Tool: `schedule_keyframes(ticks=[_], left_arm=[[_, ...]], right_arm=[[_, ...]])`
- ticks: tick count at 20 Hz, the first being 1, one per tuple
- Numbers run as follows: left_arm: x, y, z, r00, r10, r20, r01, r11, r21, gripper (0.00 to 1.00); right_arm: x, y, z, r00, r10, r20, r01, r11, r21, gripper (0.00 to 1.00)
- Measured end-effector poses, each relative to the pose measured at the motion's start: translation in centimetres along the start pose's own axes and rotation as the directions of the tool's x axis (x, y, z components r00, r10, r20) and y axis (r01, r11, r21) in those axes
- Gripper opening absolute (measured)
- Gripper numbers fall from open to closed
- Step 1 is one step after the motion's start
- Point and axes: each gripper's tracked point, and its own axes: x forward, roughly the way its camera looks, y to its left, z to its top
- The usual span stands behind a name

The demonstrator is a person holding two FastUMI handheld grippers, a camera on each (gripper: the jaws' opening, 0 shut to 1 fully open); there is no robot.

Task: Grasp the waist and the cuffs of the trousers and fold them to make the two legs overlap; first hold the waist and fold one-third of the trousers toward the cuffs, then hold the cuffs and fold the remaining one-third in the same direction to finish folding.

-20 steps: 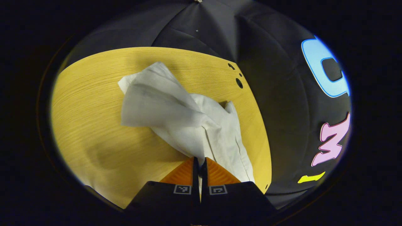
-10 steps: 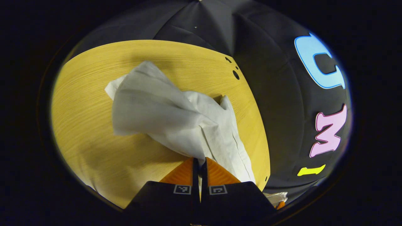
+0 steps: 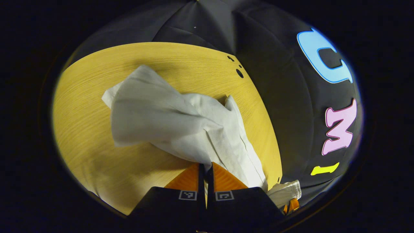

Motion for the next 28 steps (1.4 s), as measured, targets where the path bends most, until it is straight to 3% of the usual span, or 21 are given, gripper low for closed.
schedule_keyframes(ticks=[5,9,12,13,14,16,17,18,19,20,23,28], left_arm=[[0.2,0.2,0.1,1.000,0.009,-0.001,-0.009,1.000,-0.005,0.07],[0.5,0.5,0.1,1.000,0.018,-0.005,-0.018,1.000,-0.009,0.07],[0.8,0.7,0.1,1.000,0.020,-0.003,-0.020,0.999,-0.027,0.07],[0.7,0.7,0.2,1.000,0.018,-0.001,-0.018,0.999,-0.030,0.06],[0.7,0.7,0.2,1.000,0.010,0.003,-0.010,0.999,-0.033,0.07],[0.6,0.8,0.5,1.000,0.000,0.011,0.001,0.999,-0.044,0.06],[0.6,0.8,0.5,1.000,-0.003,0.015,0.004,0.999,-0.053,0.06],[0.7,0.9,0.5,1.000,-0.007,0.023,0.008,0.998,-0.067,0.06],[0.8,0.8,0.7,0.999,-0.013,0.030,0.015,0.996,-0.083,0.06],[0.7,0.6,0.8,0.999,-0.022,0.040,0.026,0.995,-0.100,0.06],[-0.4,-1.3,1.9,0.992,-0.079,0.098,0.089,0.990,-0.108,0.06],[-2.4,-7.4,3.1,0.968,-0.176,0.177,0.165,0.983,0.075,0.06]], right_arm=[[2.9,0.3,-6.1,0.988,0.010,-0.157,-0.021,0.997,-0.072,0.16],[4.2,0.2,-9.0,0.971,0.032,-0.237,-0.042,0.998,-0.039,0.15],[4.1,2.5,-10.9,0.944,0.102,-0.314,-0.094,0.995,0.039,0.31],[3.6,2.9,-11.4,0.934,0.124,-0.334,-0.112,0.992,0.056,0.46],[3.3,2.9,-11.6,0.929,0.136,-0.344,-0.121,0.991,0.064,0.44],[2.3,3.4,-10.8,0.926,0.189,-0.328,-0.153,0.979,0.133,0.48],[1.7,3.8,-9.9,0.924,0.219,-0.313,-0.167,0.969,0.185,0.39],[1.0,3.8,-9.0,0.924,0.237,-0.299,-0.173,0.959,0.225,0.48],[0.6,3.6,-8.3,0.927,0.241,-0.288,-0.173,0.954,0.244,0.39],[0.3,3.0,-7.9,0.932,0.233,-0.277,-0.166,0.956,0.244,0.48],[-1.0,0.5,-6.0,0.950,0.198,-0.243,-0.136,0.958,0.251,0.48],[-4.0,-5.5,-3.2,0.976,0.115,-0.186,-0.059,0.958,0.281,0.48]])
